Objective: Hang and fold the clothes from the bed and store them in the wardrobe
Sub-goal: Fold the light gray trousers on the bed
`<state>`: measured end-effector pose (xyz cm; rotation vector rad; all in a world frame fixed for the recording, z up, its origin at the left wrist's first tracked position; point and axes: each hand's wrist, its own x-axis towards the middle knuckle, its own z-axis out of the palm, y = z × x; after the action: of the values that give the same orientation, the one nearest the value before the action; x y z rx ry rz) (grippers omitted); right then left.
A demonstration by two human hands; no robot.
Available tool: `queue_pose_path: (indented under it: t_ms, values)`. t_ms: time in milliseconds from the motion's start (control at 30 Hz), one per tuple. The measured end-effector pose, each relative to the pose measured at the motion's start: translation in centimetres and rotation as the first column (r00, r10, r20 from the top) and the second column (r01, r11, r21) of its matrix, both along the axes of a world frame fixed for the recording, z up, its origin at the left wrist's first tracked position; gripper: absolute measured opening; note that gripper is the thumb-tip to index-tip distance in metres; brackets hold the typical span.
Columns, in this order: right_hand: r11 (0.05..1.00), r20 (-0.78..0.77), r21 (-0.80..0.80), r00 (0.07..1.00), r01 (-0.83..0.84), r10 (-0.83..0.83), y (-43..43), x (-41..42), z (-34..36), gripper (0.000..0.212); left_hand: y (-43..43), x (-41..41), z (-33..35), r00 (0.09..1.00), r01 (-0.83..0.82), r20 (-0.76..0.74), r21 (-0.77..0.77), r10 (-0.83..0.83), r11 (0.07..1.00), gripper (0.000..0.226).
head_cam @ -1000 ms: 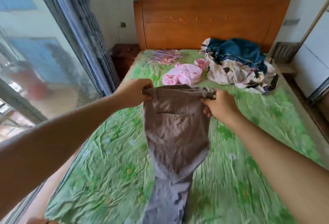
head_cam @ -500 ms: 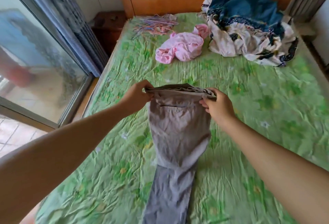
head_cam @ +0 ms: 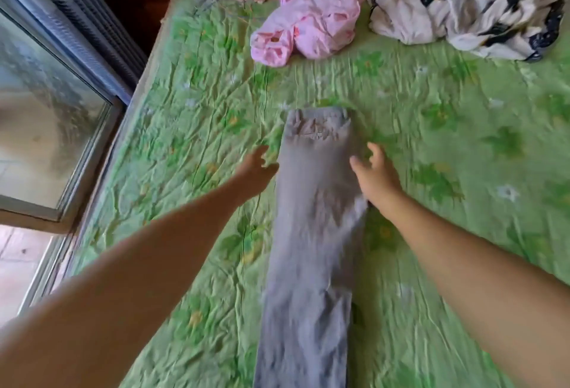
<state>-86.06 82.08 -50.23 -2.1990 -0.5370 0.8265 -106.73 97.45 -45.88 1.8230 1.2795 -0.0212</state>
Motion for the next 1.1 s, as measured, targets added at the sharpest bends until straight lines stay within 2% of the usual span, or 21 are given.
queue_pose_path:
  t_ms: [100,167,233,367,433,533,633,700,800,900,967,1033,1100]
  values:
    - [0.976,-0.055,-0.199,0.993,0.093,-0.106,-10.1,-9.7,-7.9,0.059,-8.9,-8.9,-8.8,0.986,-0.088,-0.157,-0.237,0.051,0.967,0.060]
    - [0.928,-0.078,-0.355,0.986,0.109,-0.146,-16.4,-15.2,-11.3,0.057,-14.4,-13.7,-12.6,0.977,-0.164,-0.184,-0.356,0.103,0.920,0.054]
    - [0.904,-0.151,-0.420,0.977,0.072,-0.148,-21.2,-19.7,-13.4,0.055,-18.4,-17.3,-15.2,0.970,-0.231,-0.167,-0.420,0.175,0.878,0.039]
    - [0.929,-0.213,-0.368,0.968,0.045,-0.132,-26.0,-24.6,-15.3,0.042,-21.8,-20.5,-17.8,0.945,-0.319,-0.098,-0.493,0.312,0.809,0.027]
    - [0.937,-0.171,-0.328,0.968,0.119,-0.183,-26.9,-26.0,-15.6,0.048,-22.6,-21.0,-18.2,0.951,-0.304,-0.104,-0.495,0.292,0.814,0.024]
    - [0.950,-0.065,-0.252,0.976,0.185,-0.208,-28.0,-27.6,-15.9,0.044,-23.5,-22.0,-18.3,0.953,-0.280,-0.049,-0.524,0.299,0.805,0.028]
    - [0.941,-0.104,-0.296,0.974,0.164,-0.202,-29.6,-28.8,-16.7,0.037,-24.7,-23.8,-18.4,0.954,-0.233,0.021,-0.577,0.300,0.783,0.034]
    - [0.930,-0.137,-0.326,0.964,0.172,-0.226,-30.8,-29.6,-17.0,0.030,-25.8,-25.0,-18.5,0.958,-0.203,0.028,-0.636,0.285,0.745,0.029]
    - [0.957,-0.096,-0.245,0.978,0.157,-0.184,-32.4,-30.8,-17.0,0.018,-27.6,-26.8,-18.7,0.971,-0.177,-0.024,-0.740,0.237,0.649,0.023]
    - [0.980,-0.077,-0.157,0.988,0.119,-0.132,-33.4,-31.9,-16.7,0.039,-30.0,-28.6,-19.0,0.977,-0.202,-0.111,-0.773,0.185,0.602,0.024]
    - [0.990,-0.037,-0.132,0.997,0.057,-0.062,-33.6,-32.1,-17.2,0.050,-31.7,-29.4,-19.2,0.968,-0.236,-0.137,-0.778,0.209,0.583,0.025]
    - [0.990,-0.035,-0.138,0.998,0.039,-0.045,-33.7,-32.2,-17.8,0.050,-32.8,-29.9,-19.2,0.961,-0.249,-0.127,-0.781,0.245,0.573,0.023]
    - [0.984,-0.069,-0.153,0.992,0.095,-0.106,-33.6,-32.0,-18.3,0.041,-33.6,-30.3,-19.1,0.956,-0.255,-0.120,-0.792,0.269,0.555,0.022]
